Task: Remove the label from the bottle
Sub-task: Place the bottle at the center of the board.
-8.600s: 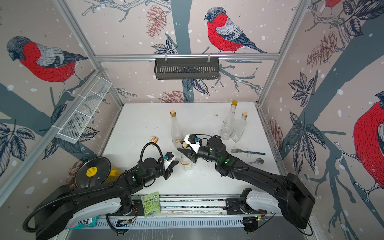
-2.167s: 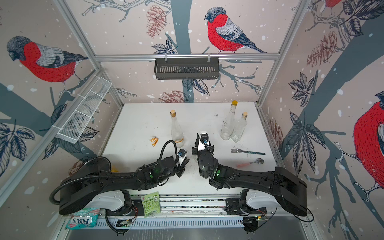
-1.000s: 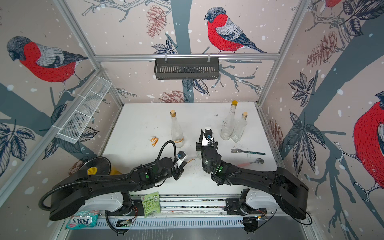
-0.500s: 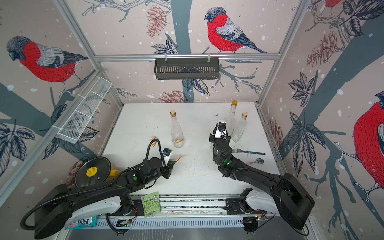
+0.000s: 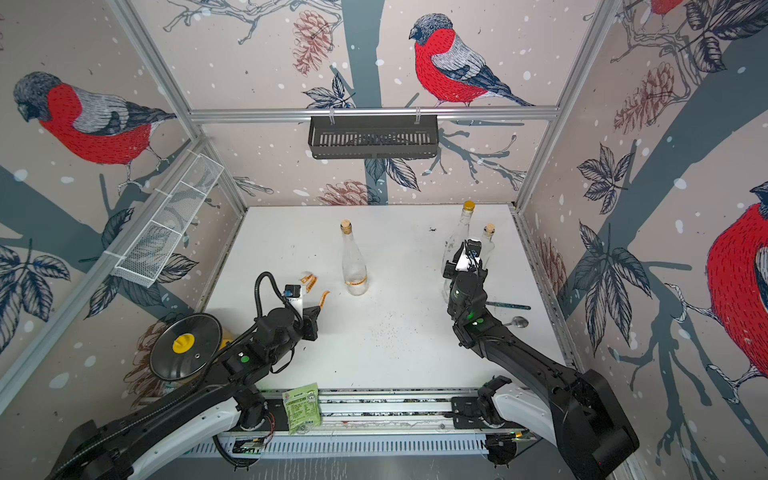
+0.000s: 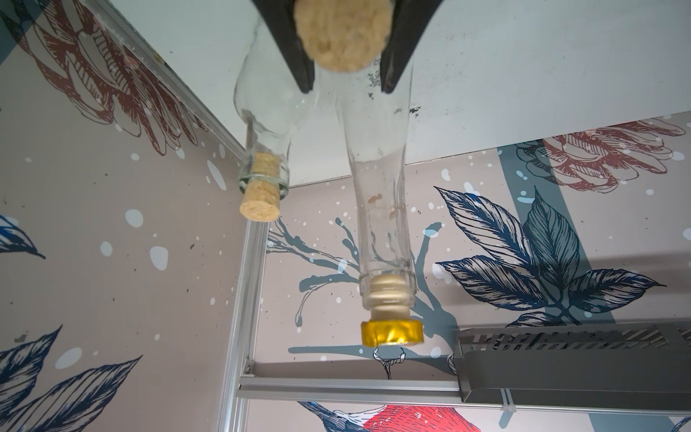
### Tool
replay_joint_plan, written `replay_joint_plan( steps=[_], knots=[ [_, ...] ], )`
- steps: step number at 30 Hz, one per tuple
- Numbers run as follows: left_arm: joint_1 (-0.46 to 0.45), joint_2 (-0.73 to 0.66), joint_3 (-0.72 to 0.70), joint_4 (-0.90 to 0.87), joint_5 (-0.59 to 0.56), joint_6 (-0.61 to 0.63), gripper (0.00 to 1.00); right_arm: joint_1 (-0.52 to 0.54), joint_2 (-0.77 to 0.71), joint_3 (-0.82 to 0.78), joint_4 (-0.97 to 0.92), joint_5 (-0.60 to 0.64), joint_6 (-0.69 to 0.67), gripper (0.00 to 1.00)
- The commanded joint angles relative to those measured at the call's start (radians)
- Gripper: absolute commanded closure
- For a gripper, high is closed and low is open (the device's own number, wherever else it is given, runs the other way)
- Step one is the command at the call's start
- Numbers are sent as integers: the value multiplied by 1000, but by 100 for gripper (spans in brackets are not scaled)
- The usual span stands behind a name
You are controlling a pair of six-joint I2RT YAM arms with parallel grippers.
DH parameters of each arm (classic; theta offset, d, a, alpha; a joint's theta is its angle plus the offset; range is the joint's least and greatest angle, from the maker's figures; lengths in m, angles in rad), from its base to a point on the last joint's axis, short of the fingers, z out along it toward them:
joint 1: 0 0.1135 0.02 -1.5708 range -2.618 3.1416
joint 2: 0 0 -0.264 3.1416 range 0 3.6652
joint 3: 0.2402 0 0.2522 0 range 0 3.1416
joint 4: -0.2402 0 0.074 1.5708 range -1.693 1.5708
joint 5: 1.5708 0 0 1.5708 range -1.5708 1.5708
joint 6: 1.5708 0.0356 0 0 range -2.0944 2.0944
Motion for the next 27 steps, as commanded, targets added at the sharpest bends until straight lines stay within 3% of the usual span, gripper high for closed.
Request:
replay_joint_plan(
  steps=[1,13,16,27],
  knots=[
    [86,-8,1,-34,90,-56,100,-8,4,-8,-41,-27,-9,94],
    [297,121,39,26,261,-93,100,-9,50,17,-11,-34,-56,92],
    [313,151,57,32,263,-92,100,-8,43,12,-9,-40,-54,81],
    [383,375,152,68,405,-80,100,-5,-13,15,-51,-44,-43,27]
  ],
)
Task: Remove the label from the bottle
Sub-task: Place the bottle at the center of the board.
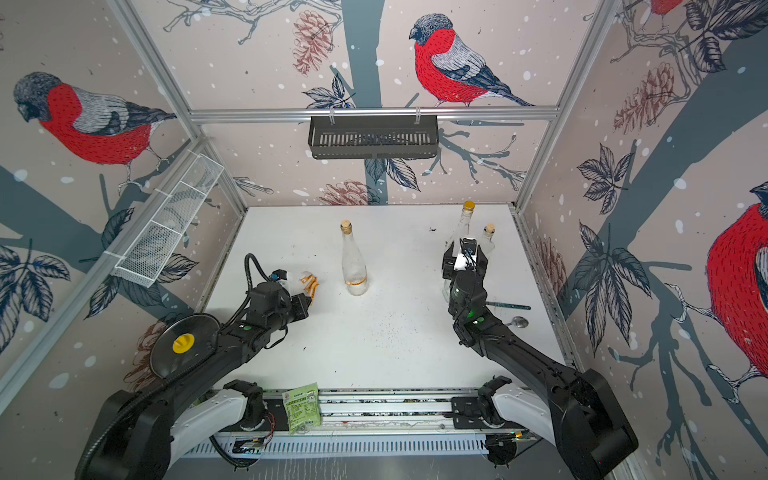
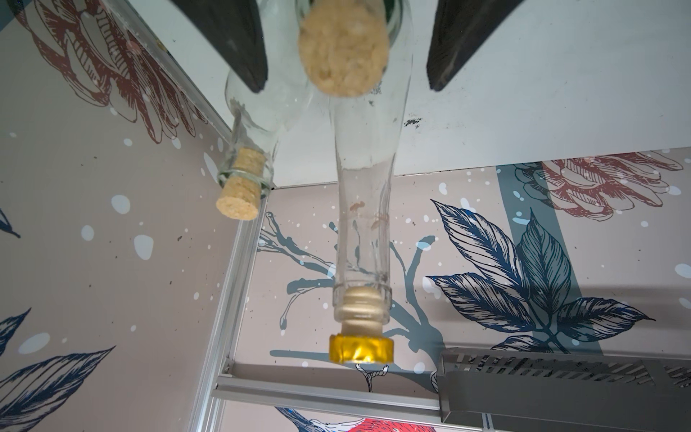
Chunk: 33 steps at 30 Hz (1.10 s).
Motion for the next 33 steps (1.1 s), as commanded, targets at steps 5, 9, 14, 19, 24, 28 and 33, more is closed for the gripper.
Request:
replay_joint_plan(
  steps=[5,9,14,19,24,28,33],
  knots=[
    [4,183,125,-38,60,20,100,3,-69,12,-52,-1,23,13],
    [12,295,190,-90,62,11,100,10,-133,33,-118,5,20,8],
    [21,424,282,-186,65,12,100,36,-222,40,-169,7,4,5],
    [25,476,321,-246,60,19,100,128,-286,45,-167,64,-50,4],
    [34,499,330,-288,23,17,100,265,-316,64,-169,116,-113,4],
    [41,502,337,-318,-38,21,97,361,-315,66,-154,147,-158,4],
    [42,519,341,-349,-77,25,90,443,-315,64,-124,149,-199,4]
  ],
)
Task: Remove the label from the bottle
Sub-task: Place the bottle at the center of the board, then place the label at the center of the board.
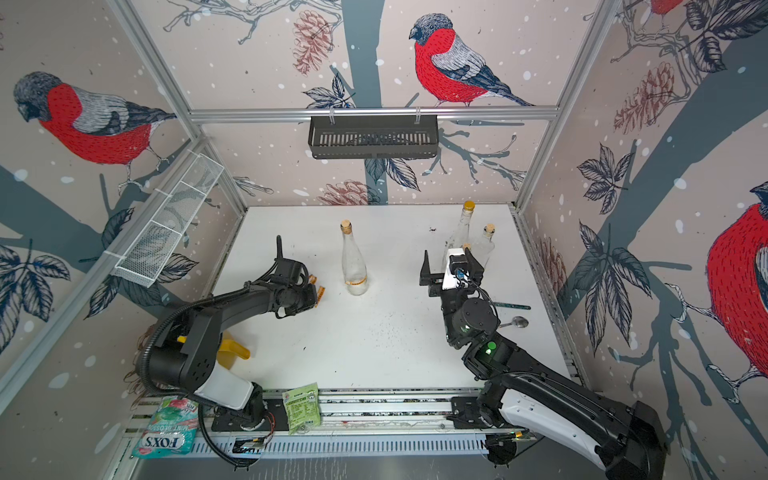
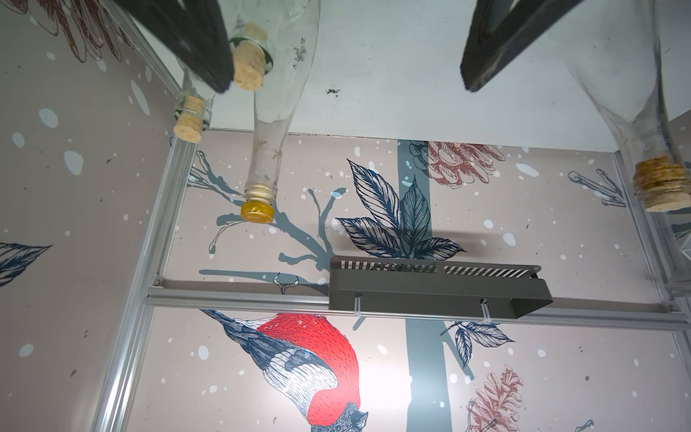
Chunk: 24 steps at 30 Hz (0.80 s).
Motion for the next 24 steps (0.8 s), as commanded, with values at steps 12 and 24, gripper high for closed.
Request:
replay_joint_plan(
  steps=[12,24],
  knots=[
    [3,16,23,-152,-169,18,67,88,58,27,68,-30,-70,4],
    [-21,-41,-2,-98,19,62,100,96,104,36,60,-112,-29,4]
  ],
)
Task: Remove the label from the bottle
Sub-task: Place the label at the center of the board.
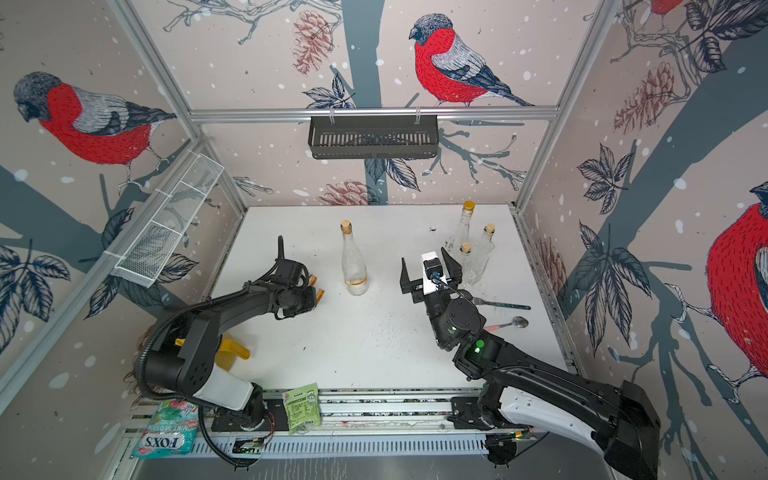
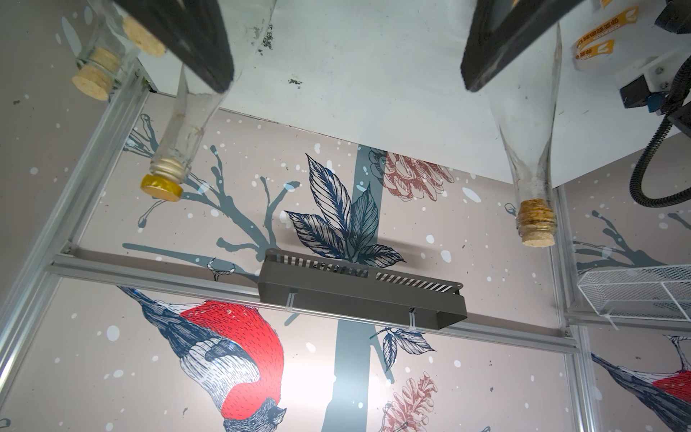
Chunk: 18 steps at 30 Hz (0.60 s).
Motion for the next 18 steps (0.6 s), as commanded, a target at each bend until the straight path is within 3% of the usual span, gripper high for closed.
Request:
replay_joint_plan(
  steps=[1,6,13,18],
  knots=[
    [-4,-7,0,-45,13,10,100,6,8,8,27,-30,26,4],
    [-6,101,92,-160,-61,35,100,13,6,13,26,-46,27,4],
    [-16,218,240,-331,-262,72,100,16,-22,2,14,-45,26,4],
    [-19,262,285,-379,-302,91,98,16,-47,-12,7,-40,20,4]
  ],
)
